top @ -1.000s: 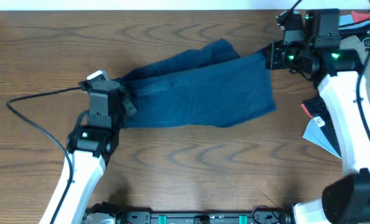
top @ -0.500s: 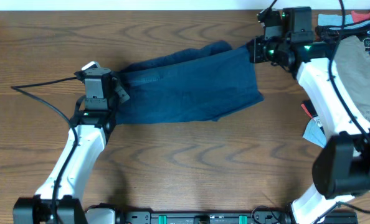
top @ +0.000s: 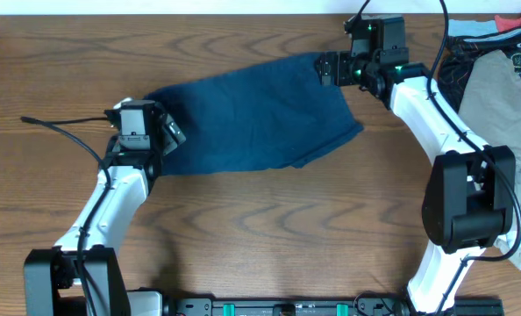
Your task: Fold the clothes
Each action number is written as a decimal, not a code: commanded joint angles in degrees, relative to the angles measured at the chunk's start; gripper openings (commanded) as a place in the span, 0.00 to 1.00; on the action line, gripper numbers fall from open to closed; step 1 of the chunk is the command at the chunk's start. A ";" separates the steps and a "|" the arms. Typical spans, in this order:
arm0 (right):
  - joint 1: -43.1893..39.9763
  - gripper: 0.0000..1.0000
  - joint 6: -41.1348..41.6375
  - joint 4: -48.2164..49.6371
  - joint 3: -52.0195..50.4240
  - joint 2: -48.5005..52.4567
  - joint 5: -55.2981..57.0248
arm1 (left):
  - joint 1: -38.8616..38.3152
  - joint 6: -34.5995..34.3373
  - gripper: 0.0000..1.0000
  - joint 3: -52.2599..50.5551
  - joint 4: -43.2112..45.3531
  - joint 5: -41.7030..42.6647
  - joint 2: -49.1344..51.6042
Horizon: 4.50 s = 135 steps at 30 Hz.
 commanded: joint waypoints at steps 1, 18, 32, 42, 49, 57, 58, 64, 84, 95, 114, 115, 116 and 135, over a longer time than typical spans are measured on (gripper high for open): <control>-0.15 0.99 1.77 -4.07 1.01 0.22 0.74 | 1.81 0.33 0.99 1.18 -2.03 -1.31 0.31; 3.08 0.41 -1.18 -8.57 -11.54 0.33 0.92 | 3.21 0.37 0.98 0.74 1.03 8.04 9.25; 2.21 0.20 3.04 -15.06 -23.45 0.33 15.87 | 3.21 0.37 0.08 0.74 -17.99 24.41 13.40; -2.86 0.24 11.52 -25.51 -24.28 0.26 23.41 | 3.21 2.54 0.09 0.74 -36.85 26.99 13.38; -6.29 0.35 10.75 -27.41 -24.22 -1.11 16.92 | 3.82 4.15 0.15 1.55 -37.73 28.06 12.92; -7.30 0.46 8.66 -28.55 -24.17 -10.12 15.80 | 8.55 9.40 0.51 4.37 -36.76 31.04 5.38; -7.28 0.50 8.37 -28.74 -24.17 -11.91 15.76 | 9.31 9.40 0.69 4.37 -35.85 31.06 4.26; -7.23 0.76 8.26 -28.89 -24.17 -21.64 14.38 | 10.43 9.40 0.91 4.31 -31.34 31.17 3.41; -7.21 0.82 8.24 -28.96 -24.17 -27.54 11.72 | 0.52 9.38 0.59 4.04 -26.23 41.13 17.86; -3.54 0.01 6.10 -26.75 -24.90 -27.26 5.46 | 2.43 9.40 0.06 7.89 -32.81 38.18 11.78; 29.18 0.01 12.31 5.22 -33.42 -8.46 -14.71 | 2.19 9.20 0.06 24.87 -51.93 43.85 -2.69; 31.01 0.01 12.44 7.17 -33.42 -7.06 -15.30 | 2.19 8.83 0.06 24.87 -51.58 44.30 -2.82; 32.76 0.01 12.55 8.87 -33.40 -5.88 -15.56 | 2.19 8.68 0.06 24.87 -51.32 45.24 -2.82; 29.90 0.01 8.24 1.36 -25.07 -7.48 -10.64 | 2.19 5.95 0.06 24.87 -45.46 55.49 -2.80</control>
